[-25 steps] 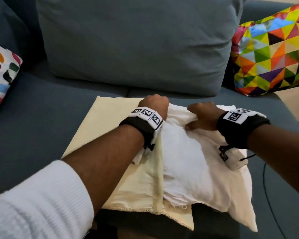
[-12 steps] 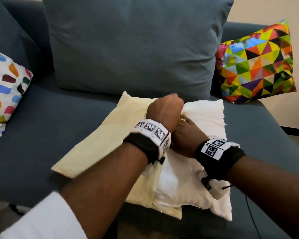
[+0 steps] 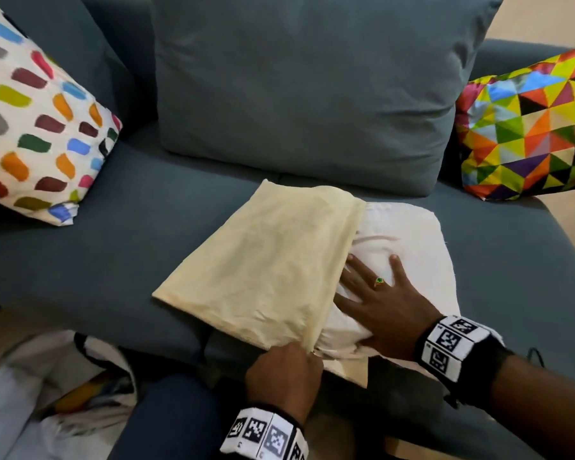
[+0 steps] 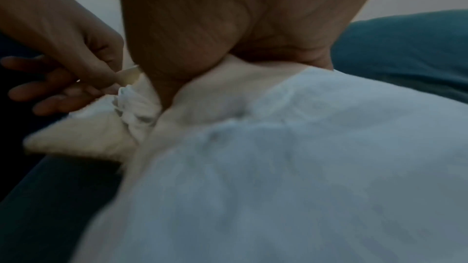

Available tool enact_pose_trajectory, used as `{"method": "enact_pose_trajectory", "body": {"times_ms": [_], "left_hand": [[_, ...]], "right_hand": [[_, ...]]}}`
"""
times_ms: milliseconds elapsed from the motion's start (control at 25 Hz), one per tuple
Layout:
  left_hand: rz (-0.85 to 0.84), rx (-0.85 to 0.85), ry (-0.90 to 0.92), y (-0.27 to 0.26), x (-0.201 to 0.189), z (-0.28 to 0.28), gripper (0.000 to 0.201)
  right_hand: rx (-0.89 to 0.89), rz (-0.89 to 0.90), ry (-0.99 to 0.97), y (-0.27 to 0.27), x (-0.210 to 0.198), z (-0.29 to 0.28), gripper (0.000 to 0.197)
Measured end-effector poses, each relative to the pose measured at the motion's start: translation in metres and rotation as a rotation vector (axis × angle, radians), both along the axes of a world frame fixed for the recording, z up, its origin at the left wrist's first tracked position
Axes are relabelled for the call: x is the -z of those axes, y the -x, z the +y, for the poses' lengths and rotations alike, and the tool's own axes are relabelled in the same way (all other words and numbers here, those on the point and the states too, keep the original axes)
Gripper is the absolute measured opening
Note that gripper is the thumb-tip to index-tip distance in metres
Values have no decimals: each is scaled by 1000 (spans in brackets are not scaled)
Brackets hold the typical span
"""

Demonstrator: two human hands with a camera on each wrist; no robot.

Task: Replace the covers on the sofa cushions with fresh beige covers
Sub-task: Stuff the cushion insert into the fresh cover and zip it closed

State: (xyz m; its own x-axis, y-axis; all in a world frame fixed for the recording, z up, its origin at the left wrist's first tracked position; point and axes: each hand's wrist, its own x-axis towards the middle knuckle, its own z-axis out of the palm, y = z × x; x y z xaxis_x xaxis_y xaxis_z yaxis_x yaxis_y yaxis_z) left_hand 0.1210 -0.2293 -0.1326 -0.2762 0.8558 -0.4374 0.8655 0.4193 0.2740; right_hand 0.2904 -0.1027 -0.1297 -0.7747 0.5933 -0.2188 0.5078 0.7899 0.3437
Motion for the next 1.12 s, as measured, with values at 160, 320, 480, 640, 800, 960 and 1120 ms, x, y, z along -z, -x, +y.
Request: {"method": "enact_pose_trajectory", "body": {"times_ms": [160,320,480,640,800,960,1120], "left_hand": [[-45,80,-97,-4,-4,9,26],[47,300,-59,-13,-8,1,22],[-98,42,92,9,-16,4,35],[-67,225,-145,41,-36,21,50],[25,316,-335,37,-65,90,41],[24,344,-479,18,-69,159,31],[157,401,-487,-6,-56,195,31]], "right_hand": [[49,142,-61,12,-3,-4,80],[69,427,-129,52,-19,5,26],[-97,350,25,66,-19,18,29],[55,612,405,14,-47,47,21],[622,674,167,-27,-53,115,73],[824,258,288,-27,-22,151,113],[731,287,352,-10,-19,136,71]]}}
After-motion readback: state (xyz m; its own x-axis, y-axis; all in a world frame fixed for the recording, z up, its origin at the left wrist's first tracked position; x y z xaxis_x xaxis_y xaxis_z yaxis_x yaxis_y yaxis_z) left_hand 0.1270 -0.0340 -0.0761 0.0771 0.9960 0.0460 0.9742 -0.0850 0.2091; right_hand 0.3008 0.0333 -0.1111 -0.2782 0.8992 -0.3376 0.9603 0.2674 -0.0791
